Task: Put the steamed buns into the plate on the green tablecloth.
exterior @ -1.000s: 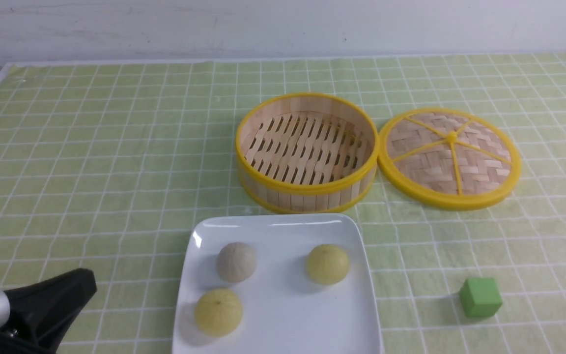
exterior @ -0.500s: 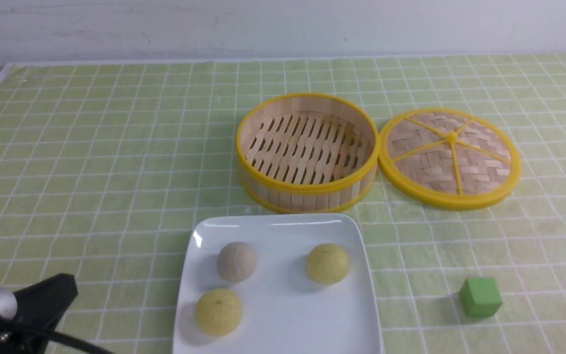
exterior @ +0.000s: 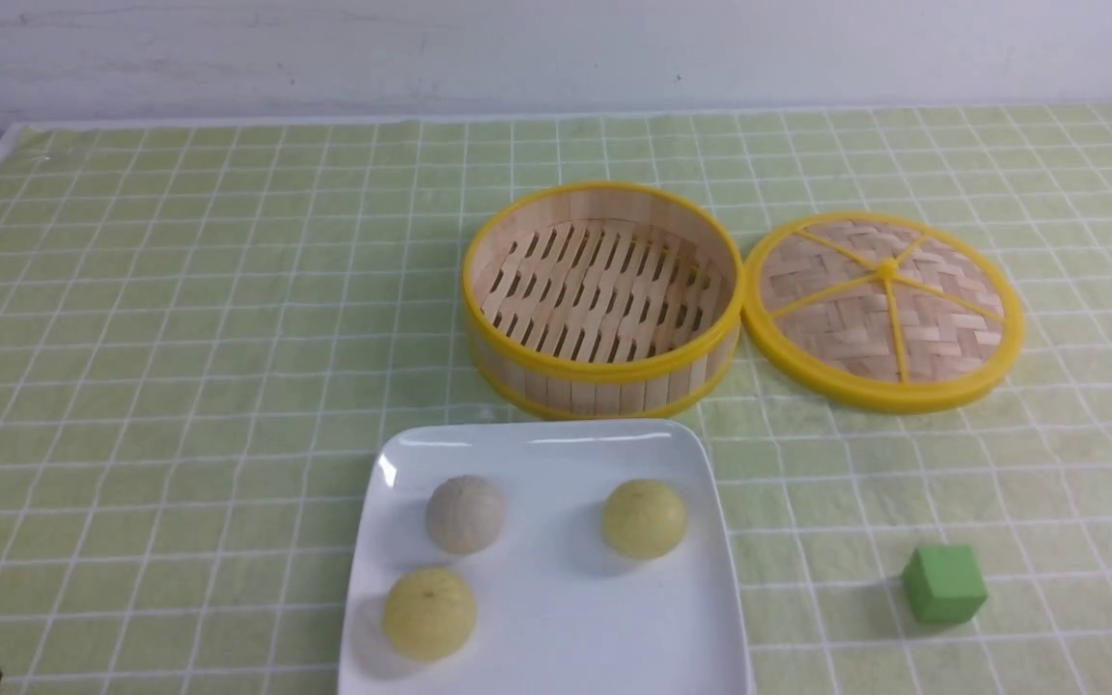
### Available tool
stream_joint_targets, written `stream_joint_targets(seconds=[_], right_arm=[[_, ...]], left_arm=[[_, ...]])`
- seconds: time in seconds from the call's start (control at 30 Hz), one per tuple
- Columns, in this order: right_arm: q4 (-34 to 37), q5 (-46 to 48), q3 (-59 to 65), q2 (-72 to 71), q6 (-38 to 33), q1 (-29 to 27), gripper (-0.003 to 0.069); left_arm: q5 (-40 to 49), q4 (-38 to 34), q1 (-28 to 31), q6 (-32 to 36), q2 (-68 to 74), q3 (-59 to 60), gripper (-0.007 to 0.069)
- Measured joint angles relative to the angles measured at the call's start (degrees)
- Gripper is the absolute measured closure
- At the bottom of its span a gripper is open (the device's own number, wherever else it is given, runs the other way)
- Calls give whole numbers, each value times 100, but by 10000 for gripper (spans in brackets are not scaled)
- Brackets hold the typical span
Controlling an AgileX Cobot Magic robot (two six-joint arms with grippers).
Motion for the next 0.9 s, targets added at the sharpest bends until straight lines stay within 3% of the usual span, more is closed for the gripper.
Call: stream_joint_targets(seconds=[0.13, 0.9], right_arm=[[0, 0, 0, 0, 0, 0, 581], [0, 0, 0, 0, 0, 0, 561]], left_arm=[[419, 28, 0, 0, -105, 6, 591], [456, 28, 0, 0, -112, 0, 571]])
